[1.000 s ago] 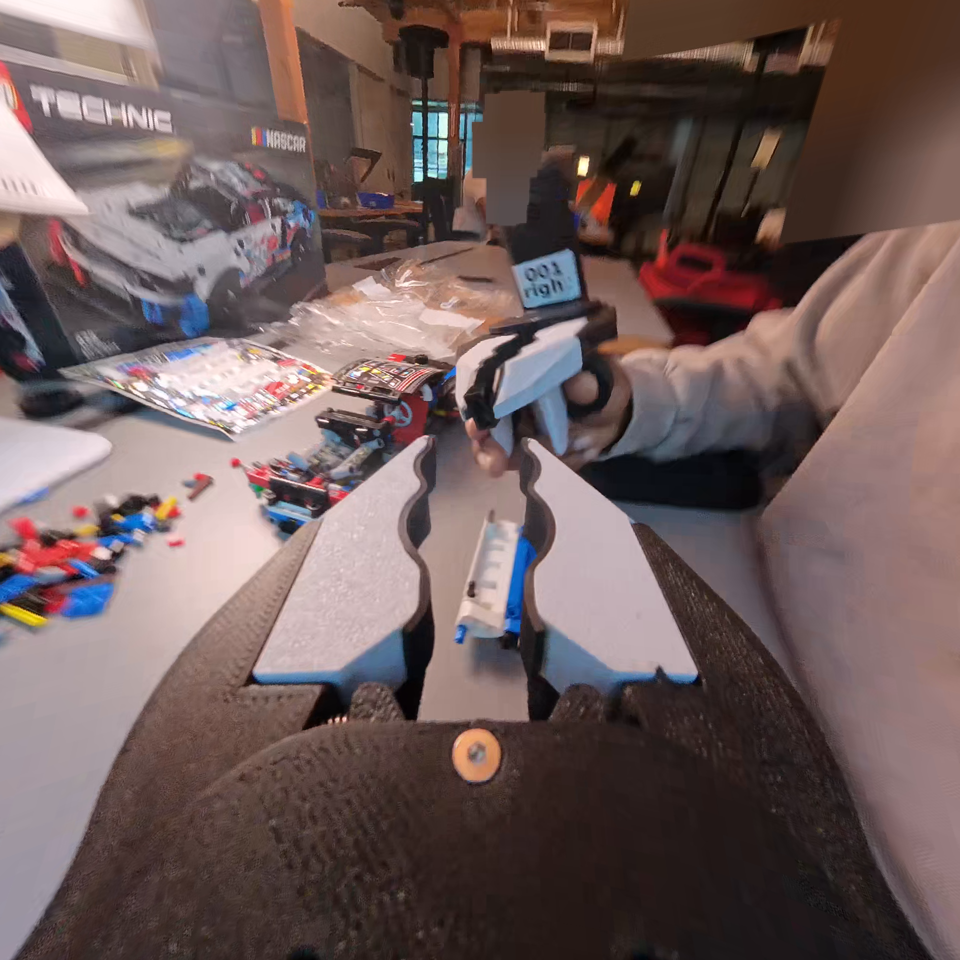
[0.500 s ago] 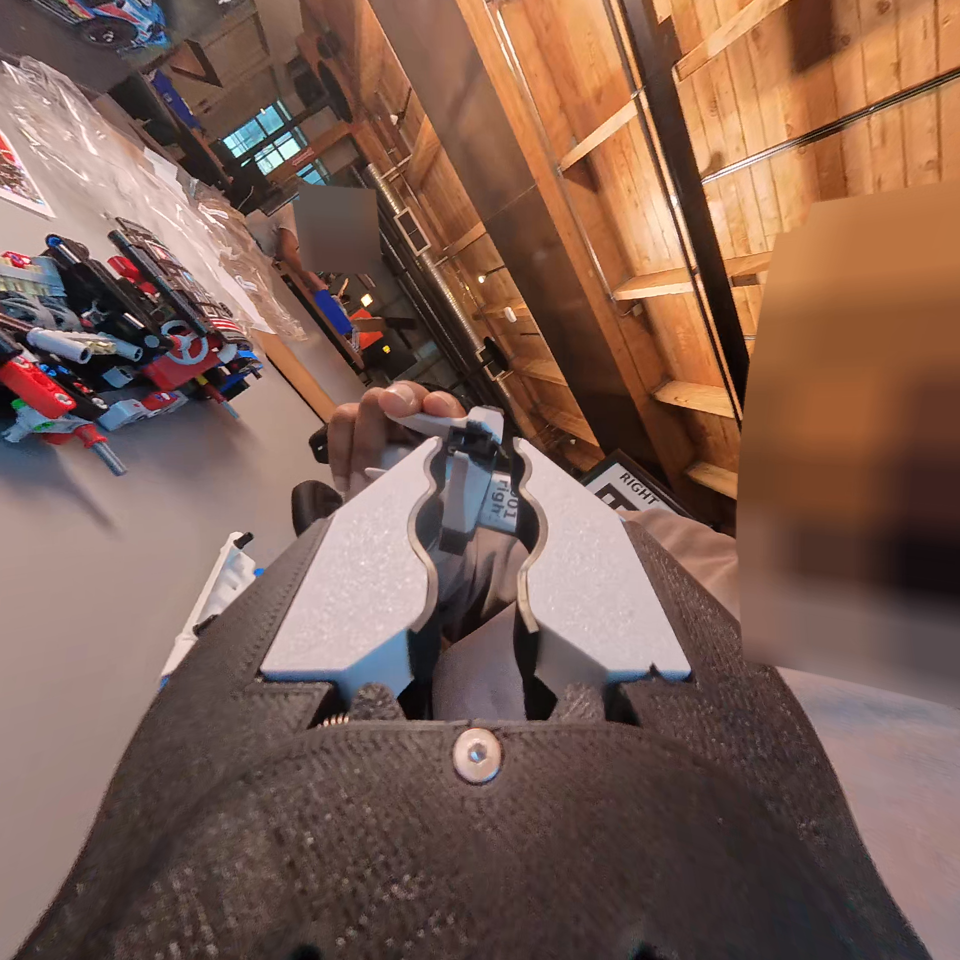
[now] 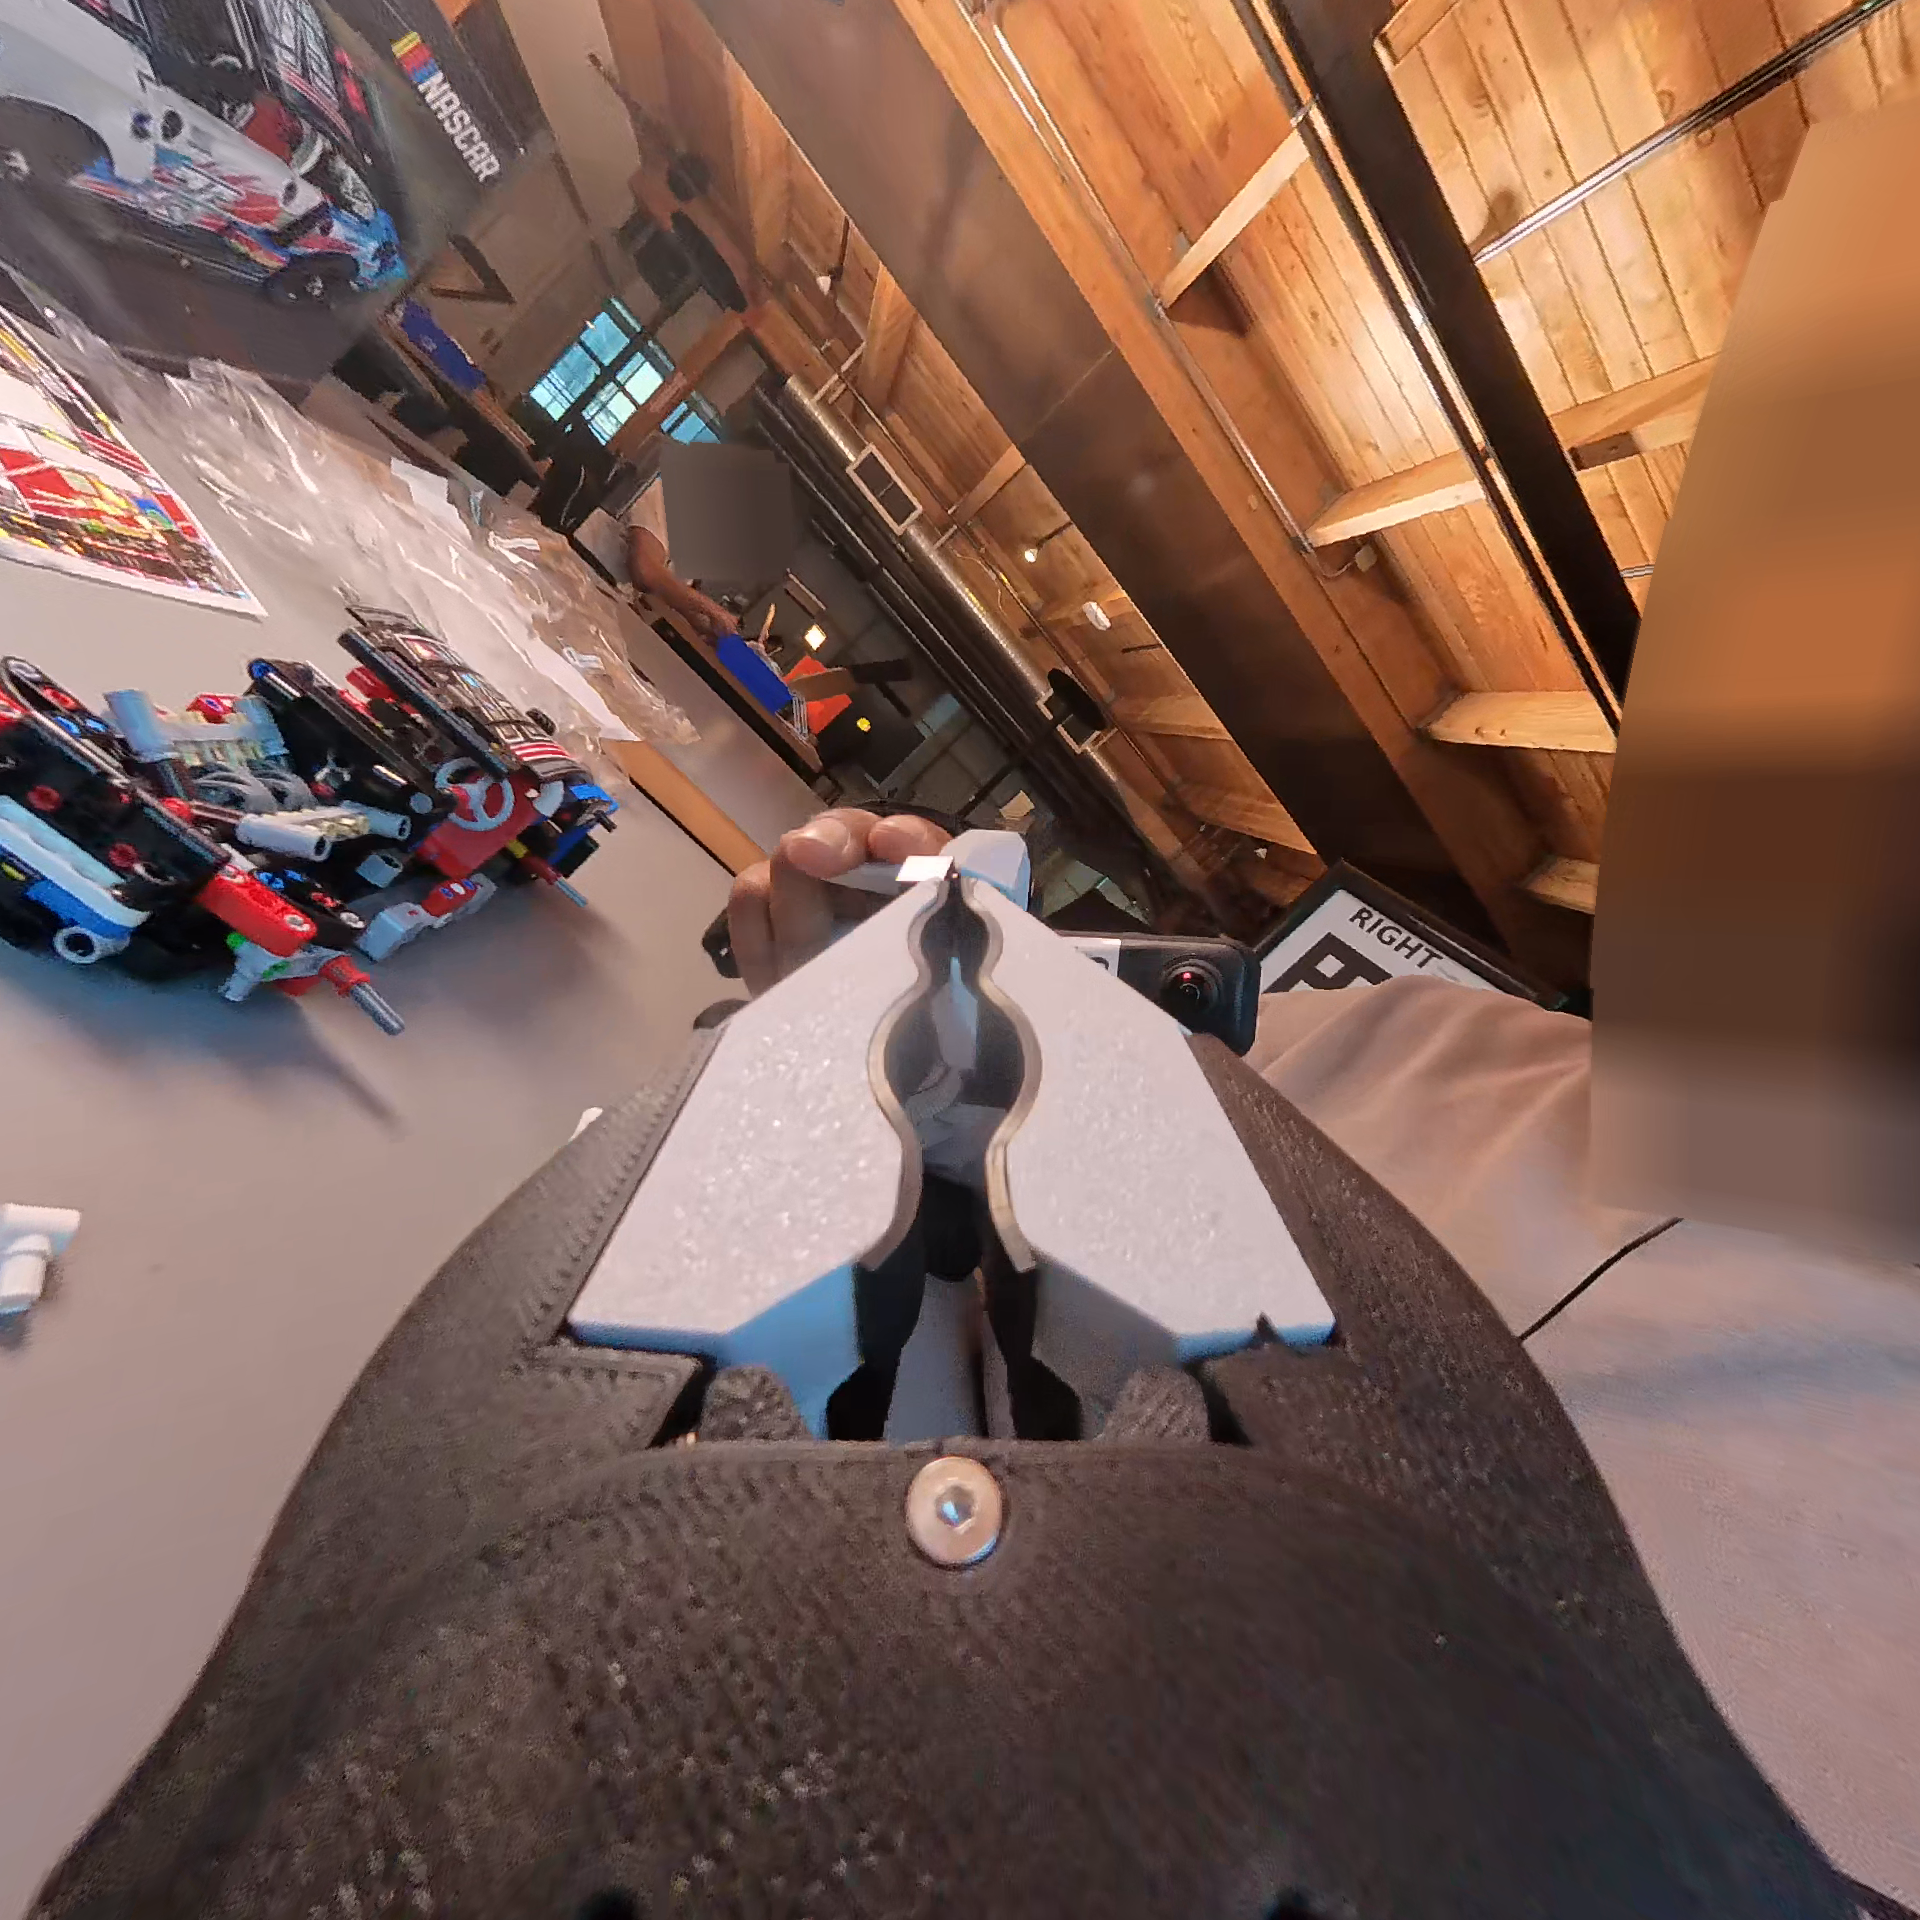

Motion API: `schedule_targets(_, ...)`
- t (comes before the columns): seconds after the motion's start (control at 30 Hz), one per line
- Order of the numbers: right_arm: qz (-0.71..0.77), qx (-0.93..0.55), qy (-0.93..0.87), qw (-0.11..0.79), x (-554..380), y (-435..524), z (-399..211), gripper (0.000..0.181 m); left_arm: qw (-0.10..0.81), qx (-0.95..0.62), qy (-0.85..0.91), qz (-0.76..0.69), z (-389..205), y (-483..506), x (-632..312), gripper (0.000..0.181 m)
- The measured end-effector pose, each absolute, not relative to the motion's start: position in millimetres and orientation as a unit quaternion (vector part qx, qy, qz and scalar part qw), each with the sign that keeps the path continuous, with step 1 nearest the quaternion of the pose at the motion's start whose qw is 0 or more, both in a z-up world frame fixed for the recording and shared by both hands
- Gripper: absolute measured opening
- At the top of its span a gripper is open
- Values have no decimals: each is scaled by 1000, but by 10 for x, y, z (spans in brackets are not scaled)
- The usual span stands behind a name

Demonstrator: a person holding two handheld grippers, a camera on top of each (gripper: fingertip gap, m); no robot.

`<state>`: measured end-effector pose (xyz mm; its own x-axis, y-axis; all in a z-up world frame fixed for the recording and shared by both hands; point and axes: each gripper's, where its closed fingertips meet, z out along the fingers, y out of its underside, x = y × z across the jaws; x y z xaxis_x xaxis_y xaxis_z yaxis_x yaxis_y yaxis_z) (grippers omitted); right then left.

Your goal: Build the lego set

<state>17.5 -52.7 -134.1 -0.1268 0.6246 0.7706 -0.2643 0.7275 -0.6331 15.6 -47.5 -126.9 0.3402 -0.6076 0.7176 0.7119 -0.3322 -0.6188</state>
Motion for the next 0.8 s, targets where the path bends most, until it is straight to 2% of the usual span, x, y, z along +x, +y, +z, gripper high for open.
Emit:
schedule_targets(0.3,349,-147,-673,636,169,-531,-1385,9,579,-602,-58,-547,-1344,-453,15,1)
schedule_targets(0.37,330,-135,-673,649,177,-525,-1376,9,567,-604,-69,-556,-1363,-457,-11,16)
schedule_targets(0.43,303,-116,-679,659,168,-540,-1415,9,553,-607,-63,-566,-1371,-470,75,22)
schedule_targets(0.53,313,-115,-680,653,169,-588,-1424,9,549,-622,-34,-558,-1378,-477,220,21)
schedule_targets(0.73,317,-105,-682,650,185,-620,-1425,9,550,-634,-6,-544,-1406,-501,289,10)
schedule_targets(0.8,355,-121,-684,626,204,-644,-1419,16,566,-638,15,-522,-1386,-519,288,9)
